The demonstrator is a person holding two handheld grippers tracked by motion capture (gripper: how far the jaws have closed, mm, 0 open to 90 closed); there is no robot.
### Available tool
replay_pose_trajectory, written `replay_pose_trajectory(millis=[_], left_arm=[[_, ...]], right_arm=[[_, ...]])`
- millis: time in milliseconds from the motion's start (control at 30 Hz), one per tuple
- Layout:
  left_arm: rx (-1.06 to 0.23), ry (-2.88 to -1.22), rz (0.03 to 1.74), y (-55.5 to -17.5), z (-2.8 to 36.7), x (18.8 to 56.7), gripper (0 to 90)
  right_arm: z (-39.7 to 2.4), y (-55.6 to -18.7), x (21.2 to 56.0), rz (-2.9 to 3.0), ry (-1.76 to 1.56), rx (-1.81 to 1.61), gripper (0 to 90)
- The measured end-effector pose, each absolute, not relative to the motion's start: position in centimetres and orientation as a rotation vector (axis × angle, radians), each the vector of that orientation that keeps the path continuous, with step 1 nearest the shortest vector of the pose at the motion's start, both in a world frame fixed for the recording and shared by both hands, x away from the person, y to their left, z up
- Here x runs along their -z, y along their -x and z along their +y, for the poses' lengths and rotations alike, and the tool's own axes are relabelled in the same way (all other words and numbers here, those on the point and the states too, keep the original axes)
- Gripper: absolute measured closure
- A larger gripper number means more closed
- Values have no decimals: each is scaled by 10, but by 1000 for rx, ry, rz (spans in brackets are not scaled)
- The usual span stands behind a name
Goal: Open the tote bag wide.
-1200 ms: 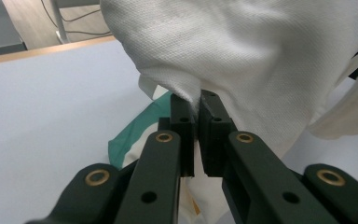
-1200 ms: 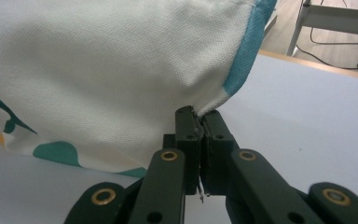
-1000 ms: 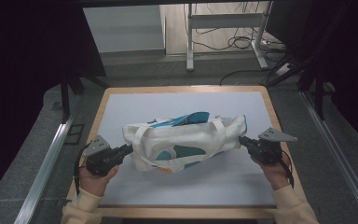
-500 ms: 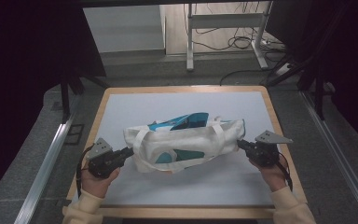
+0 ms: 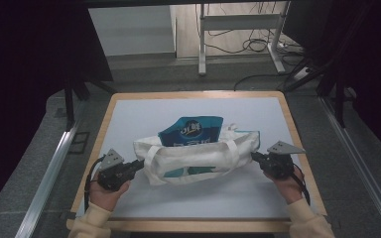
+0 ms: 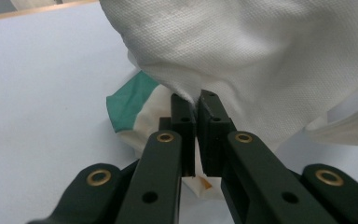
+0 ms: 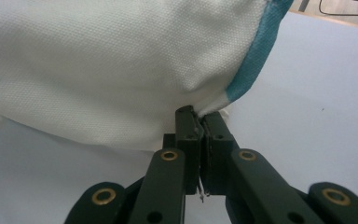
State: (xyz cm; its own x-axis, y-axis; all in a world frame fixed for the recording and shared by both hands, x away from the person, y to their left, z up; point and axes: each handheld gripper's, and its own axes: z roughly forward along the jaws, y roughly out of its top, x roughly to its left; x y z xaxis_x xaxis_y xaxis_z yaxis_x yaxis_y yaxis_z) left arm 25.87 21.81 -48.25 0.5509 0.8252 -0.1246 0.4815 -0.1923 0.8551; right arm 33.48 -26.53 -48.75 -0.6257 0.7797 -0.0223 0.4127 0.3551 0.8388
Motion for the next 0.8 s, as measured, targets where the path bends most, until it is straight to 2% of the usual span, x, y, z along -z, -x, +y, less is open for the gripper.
replay_pose_trajectory(millis=[533,800], left_arm=[[-421,-1950,1130,-275,210,509,868],[-409,-1949,1146,-279,211,513,868]], right_arm=[[-259,-340,507,2308,-1064,-1072,868],[-259,-341,510,2321,-1071,-1055,868]])
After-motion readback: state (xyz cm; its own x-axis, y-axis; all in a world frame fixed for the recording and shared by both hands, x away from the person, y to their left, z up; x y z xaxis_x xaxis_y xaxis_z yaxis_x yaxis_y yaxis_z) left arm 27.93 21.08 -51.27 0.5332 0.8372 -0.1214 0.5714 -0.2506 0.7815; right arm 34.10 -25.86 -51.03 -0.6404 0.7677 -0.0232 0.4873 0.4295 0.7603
